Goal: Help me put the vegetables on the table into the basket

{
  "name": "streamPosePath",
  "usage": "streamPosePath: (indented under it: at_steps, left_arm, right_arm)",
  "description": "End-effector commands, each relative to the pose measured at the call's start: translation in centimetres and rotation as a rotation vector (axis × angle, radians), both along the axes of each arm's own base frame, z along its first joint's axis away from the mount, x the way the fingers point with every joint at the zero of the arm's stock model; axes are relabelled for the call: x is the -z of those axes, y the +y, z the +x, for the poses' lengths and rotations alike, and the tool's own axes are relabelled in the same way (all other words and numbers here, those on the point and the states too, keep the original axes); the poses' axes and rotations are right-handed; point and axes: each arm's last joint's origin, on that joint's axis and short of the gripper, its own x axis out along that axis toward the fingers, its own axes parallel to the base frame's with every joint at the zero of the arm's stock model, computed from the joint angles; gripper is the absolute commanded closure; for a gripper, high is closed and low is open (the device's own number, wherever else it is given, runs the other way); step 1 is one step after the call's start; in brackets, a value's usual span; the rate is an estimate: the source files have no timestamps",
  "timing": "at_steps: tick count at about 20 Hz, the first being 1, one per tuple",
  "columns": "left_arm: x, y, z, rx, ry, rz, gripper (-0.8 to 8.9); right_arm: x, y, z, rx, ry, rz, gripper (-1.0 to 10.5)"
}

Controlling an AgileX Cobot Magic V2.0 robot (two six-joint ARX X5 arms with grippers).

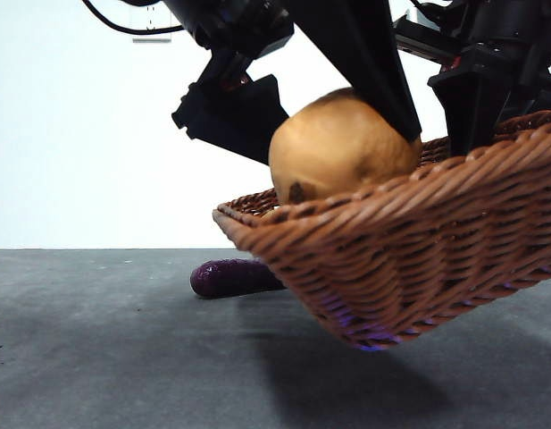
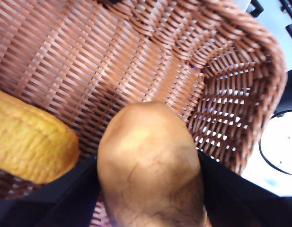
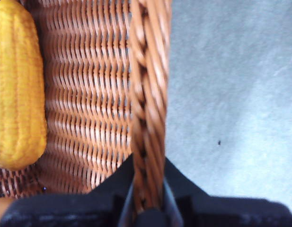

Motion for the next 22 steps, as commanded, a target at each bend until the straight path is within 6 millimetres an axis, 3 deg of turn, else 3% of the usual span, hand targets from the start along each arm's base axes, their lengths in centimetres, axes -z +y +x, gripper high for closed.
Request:
streamPosePath:
  at_steps: [1,7,12,17,22]
  left_arm:
    - [0.5,-0.3,-0.2,0.023,-0.002,0.010,2.55]
    - [0.2,-0.7,0.0,0.030,-0.029,-0.038,2.44]
    - [-1.3,1.0,0.9,0.009,-0.153,-0.025,2.48]
    - [-1.6,4.3,4.1,-0.081,-0.147,0.072,2.51]
    - [-1.3,8.0,8.8,-0.148,-0.187,0.153,2.52]
  right_arm:
    - [0.0,0.1,0.0,0.010,0.002,0.014,9.6]
    - [0.0,0.0,0.0,0.008,0.000,0.012,9.6]
    - [0.0,-1.8,0.8,0.051,-0.004,-0.003,9.6]
    - [0.1,-5.0,1.6,0.109,0.016,-0.027,9.6]
    - [0.1,-7.2,2.0,0.147,0.021,-0.001,9.6]
